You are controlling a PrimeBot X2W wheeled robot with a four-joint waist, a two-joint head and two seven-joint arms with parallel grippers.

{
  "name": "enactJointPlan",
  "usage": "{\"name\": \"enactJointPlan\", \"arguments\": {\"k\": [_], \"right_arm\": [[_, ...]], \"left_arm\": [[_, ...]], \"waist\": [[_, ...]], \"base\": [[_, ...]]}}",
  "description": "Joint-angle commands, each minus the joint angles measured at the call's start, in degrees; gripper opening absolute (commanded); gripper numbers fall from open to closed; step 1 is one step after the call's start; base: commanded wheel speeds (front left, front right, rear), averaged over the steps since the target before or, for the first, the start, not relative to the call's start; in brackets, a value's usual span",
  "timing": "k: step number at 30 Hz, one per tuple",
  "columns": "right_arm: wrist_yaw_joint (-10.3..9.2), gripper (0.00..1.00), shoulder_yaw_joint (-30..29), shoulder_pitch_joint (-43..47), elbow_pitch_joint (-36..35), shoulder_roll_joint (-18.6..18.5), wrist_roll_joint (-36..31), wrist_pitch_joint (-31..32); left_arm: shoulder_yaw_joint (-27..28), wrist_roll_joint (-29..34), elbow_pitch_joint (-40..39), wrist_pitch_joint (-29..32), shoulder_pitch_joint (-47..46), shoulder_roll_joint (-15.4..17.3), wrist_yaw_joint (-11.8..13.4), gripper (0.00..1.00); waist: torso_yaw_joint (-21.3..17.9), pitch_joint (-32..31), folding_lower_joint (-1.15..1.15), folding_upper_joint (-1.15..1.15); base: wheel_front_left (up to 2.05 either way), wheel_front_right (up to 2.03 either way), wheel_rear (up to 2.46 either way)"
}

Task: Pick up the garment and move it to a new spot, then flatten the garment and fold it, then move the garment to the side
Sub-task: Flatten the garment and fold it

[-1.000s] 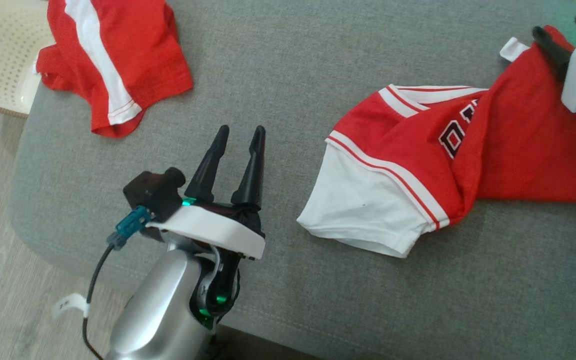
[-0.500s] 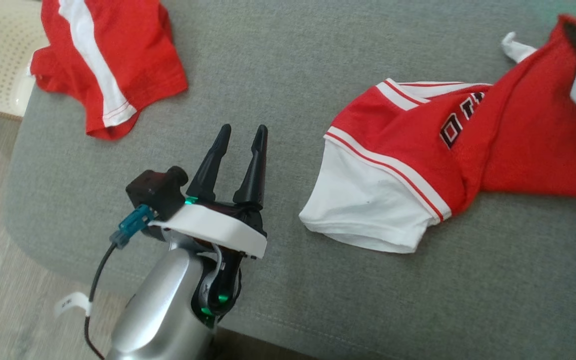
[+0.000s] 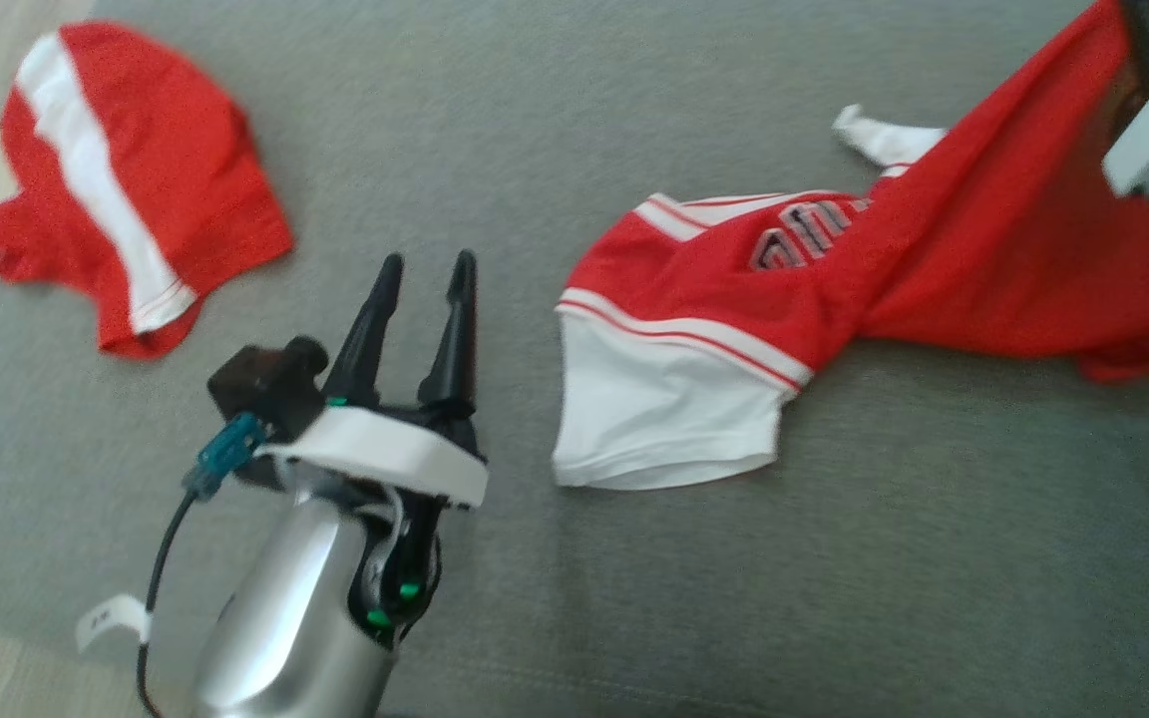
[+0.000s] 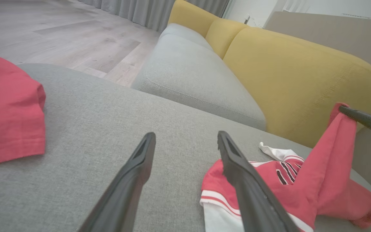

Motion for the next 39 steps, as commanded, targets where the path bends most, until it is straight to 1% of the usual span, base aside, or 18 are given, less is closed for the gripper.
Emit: {"name": "enactJointPlan", "arguments": {"k": [1, 5, 8, 10, 13, 16, 19, 20, 21, 23, 24, 25, 29, 32, 36, 39], "right_arm": [[-0.05, 0.00, -0.52, 1.84, -2.09, 0.21, 0.31, -1.32], [-0.05, 0.00, -4.09, 6.73, -4.75, 1.42, 0.25, -4.60], [-0.05, 0.00, -9.25, 12.37, -7.37, 2.69, 0.30, -6.91], [-0.05, 0.00, -13.31, 17.19, -9.79, 4.37, 0.50, -7.97], [-0.05, 0.00, -19.45, 25.06, -15.15, 9.22, 1.08, -9.11], [-0.05, 0.00, -24.66, 32.87, -21.08, 15.54, -1.03, -8.42], [-0.05, 0.00, -30.79, 40.44, -26.30, 22.06, -4.75, -6.57], [-0.05, 0.00, -30.79, 40.44, -26.30, 22.06, -4.75, -6.57], [-0.05, 0.00, -32.72, 42.69, -27.95, 23.65, -5.87, -5.70], [-0.05, 0.00, -35.93, 46.51, -30.72, 25.57, -7.25, -3.65], [-0.05, 0.80, -37.12, 48.04, -31.83, 26.00, -7.96, -2.67], [-0.05, 1.00, -39.21, 49.97, -33.69, 26.35, -9.48, -1.48], [-0.05, 1.00, -39.43, 50.51, -36.71, 26.42, -8.98, -2.23], [-0.05, 1.00, -38.32, 49.93, -40.66, 26.43, -13.55, -3.87], [-0.05, 1.00, -35.78, 49.54, -45.66, 26.43, -17.68, -7.19], [-0.05, 1.00, -33.18, 50.85, -46.95, 25.74, -22.72, -10.07]], "left_arm": [[2.34, 0.71, -1.30, -0.29, 0.53, 0.66, -0.25, 1.00], [4.13, 1.86, -0.48, -0.29, 2.06, 0.66, -0.61, 1.00], [5.40, 2.30, -0.42, -0.29, 3.06, 0.66, -0.59, 1.00], [6.05, 2.61, -0.40, -0.29, 3.53, 0.66, -0.65, 1.00], [7.32, 3.08, -0.47, -0.29, 4.33, 0.66, -0.65, 1.00], [8.16, 3.35, -0.28, -0.29, 4.65, 0.66, -1.03, 1.00], [8.47, 3.56, -0.08, -0.29, 4.45, 0.66, -1.37, 1.00], [8.47, 3.56, -0.08, -0.29, 4.45, 0.66, -1.37, 1.00], [8.58, 3.65, 0.01, -0.29, 4.38, 0.66, -1.48, 1.00], [8.80, 3.80, 0.21, -0.29, 4.32, 0.66, -1.65, 1.00], [8.87, 3.85, 0.29, -0.29, 4.33, 0.66, -1.71, 1.00], [8.86, 3.89, 0.48, -0.29, 4.39, 0.66, -1.83, 1.00], [8.44, 3.77, 1.00, -0.29, 4.52, 0.66, -2.16, 1.00], [7.97, 3.61, 1.31, -0.29, 4.59, 0.66, -2.24, 1.00], [7.05, 3.44, 1.52, -0.29, 4.73, 0.66, -2.40, 1.00], [6.14, 2.33, 1.71, -0.29, 5.12, 0.66, -2.66, 1.00]], "waist": [[-3.78, -3.33, 0.00, 0.00], [-8.15, -6.33, 0.00, 0.00], [-11.18, -7.92, 0.00, 0.00], [-13.03, -8.46, 0.00, 0.00], [-16.06, -8.86, 0.00, 0.00], [-18.08, -8.68, 0.00, 0.00], [-19.03, -8.52, 0.00, 0.00], [-19.03, -8.52, 0.00, 0.00], [-19.25, -8.51, 0.00, 0.00], [-19.59, -8.56, 0.00, 0.00], [-19.73, -8.59, 0.00, 0.00], [-19.85, -8.71, 0.00, 0.00], [-19.48, -9.14, 0.00, 0.00], [-18.66, -9.49, 0.00, 0.00], [-16.92, -9.88, 0.00, 0.00], [-15.31, -10.21, 0.00, 0.00]], "base": [[0.00, 0.00, 0.00], [0.00, 0.00, 0.00], [0.00, 0.00, 0.00], [0.00, 0.00, 0.00], [0.00, 0.00, 0.00], [0.00, 0.00, 0.00], [0.00, 0.00, 0.00], [0.00, 0.00, 0.00], [0.00, 0.00, 0.00], [0.00, 0.00, 0.00], [0.00, 0.00, 0.00], [0.00, 0.00, 0.00], [0.00, 0.00, 0.00], [0.00, 0.00, 0.00], [0.00, 0.00, 0.00], [0.00, 0.00, 0.00]]}}
